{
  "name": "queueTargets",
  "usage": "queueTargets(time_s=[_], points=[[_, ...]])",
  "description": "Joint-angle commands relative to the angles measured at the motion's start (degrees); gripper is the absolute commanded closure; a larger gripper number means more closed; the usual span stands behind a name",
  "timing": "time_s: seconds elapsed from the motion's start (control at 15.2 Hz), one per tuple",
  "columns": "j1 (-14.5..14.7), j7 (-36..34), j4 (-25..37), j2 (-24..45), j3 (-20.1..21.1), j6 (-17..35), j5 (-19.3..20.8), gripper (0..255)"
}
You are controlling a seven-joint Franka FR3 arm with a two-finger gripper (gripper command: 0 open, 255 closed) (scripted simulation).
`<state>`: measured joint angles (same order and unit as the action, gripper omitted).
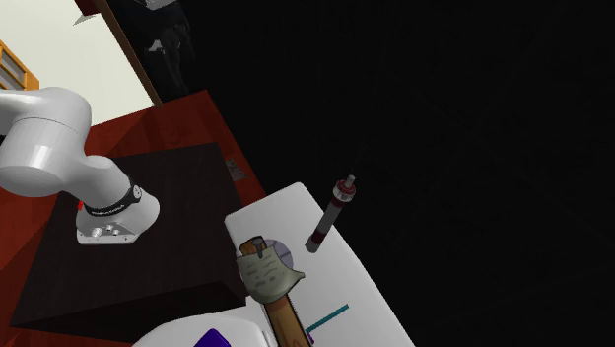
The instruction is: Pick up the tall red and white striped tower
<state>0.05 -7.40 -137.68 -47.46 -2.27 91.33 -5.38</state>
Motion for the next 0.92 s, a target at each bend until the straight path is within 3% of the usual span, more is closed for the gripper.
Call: queueTargets(time_s=[0.0, 0.86], points=[[0.0, 0.0, 0.0, 0.0, 0.0, 0.0, 0.0, 0], [-1.9, 13.5, 10.3, 23.6, -10.7, 12.6, 4.0, 0]])
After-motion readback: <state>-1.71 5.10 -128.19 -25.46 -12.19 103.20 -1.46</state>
